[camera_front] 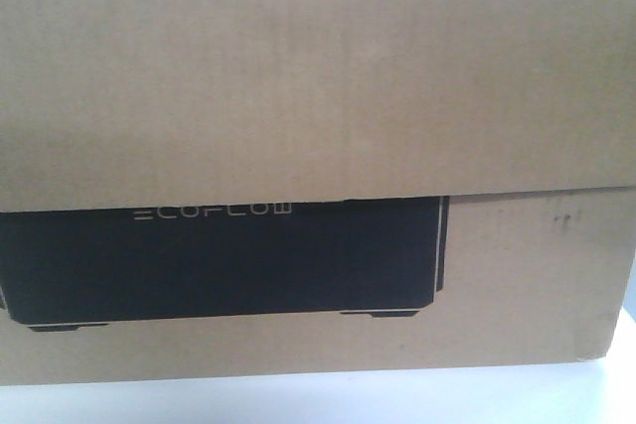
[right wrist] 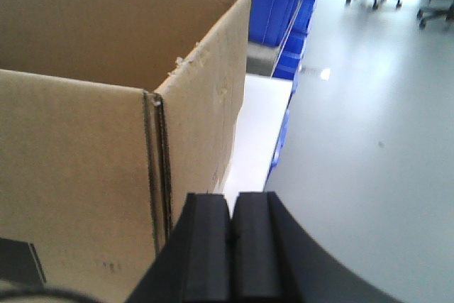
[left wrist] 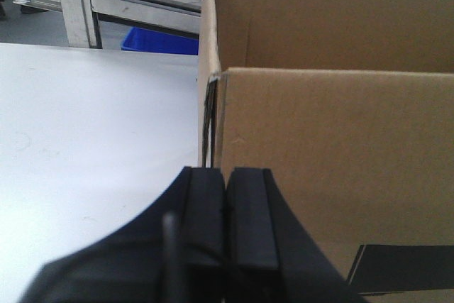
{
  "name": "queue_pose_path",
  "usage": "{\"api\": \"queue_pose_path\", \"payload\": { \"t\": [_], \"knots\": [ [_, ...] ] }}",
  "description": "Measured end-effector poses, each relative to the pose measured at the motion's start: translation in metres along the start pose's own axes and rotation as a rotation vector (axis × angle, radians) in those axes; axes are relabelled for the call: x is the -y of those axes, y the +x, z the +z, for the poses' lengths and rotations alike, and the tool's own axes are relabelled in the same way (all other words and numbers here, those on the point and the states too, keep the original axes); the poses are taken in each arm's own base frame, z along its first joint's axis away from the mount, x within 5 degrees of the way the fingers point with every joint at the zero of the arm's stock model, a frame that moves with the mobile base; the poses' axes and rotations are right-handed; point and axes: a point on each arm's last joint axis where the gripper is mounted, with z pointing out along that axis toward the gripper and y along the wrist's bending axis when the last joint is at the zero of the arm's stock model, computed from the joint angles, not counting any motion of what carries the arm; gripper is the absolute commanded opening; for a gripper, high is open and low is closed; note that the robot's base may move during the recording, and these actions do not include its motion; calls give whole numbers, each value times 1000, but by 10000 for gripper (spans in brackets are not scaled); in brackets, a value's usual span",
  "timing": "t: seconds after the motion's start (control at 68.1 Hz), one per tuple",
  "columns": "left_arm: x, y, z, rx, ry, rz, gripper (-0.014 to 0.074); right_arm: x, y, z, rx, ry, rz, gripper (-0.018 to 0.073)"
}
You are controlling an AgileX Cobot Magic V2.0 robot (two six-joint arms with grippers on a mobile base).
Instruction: Grab box from left shelf to table start
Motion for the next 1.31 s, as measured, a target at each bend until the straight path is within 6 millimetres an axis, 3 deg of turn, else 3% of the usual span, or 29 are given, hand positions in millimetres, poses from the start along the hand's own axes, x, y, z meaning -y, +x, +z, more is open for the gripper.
{"api": "queue_pose_path", "payload": {
  "t": [0.118,0.881,0.984,1.205,1.307],
  "knots": [
    [0,6,4,-10,0,0,-92,0,10,-2,41,6,2,57],
    [0,9,7,-3,1,1,-92,1,10,-2,63,10,2,57],
    [1,21,17,27,14,-19,-92,1,10,-2,65,10,2,57],
    [0,71,43,56,26,-65,-92,1,9,-2,68,11,2,57],
    [-1,81,47,80,25,-68,-92,1,9,-2,70,11,2,57]
  ]
}}
